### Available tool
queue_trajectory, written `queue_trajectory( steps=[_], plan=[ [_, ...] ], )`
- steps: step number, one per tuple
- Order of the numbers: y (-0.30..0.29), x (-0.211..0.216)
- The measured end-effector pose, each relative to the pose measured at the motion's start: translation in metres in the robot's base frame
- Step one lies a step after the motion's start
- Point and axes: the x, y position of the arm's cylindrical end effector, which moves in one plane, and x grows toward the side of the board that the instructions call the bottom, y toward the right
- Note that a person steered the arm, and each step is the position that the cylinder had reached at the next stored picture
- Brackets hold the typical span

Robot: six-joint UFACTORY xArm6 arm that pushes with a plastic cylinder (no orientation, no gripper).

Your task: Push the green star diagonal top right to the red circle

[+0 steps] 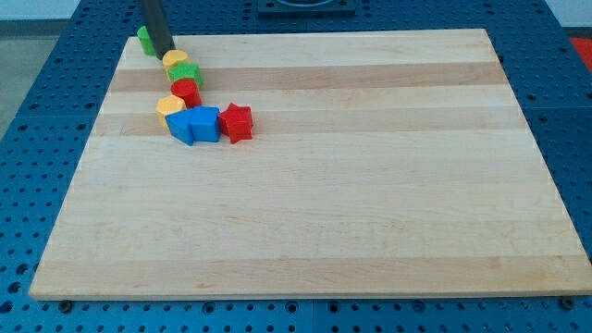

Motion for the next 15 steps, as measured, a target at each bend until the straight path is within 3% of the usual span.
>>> queue_trajectory(
  steps=[3,5,7,10,12,15],
  plan=[
    [-0.022,0.041],
    [0.016,0.077],
    [0.085,0.075],
    [0.070,0.072],
    [0.066,0.042],
    [0.118,0.017]
  ],
)
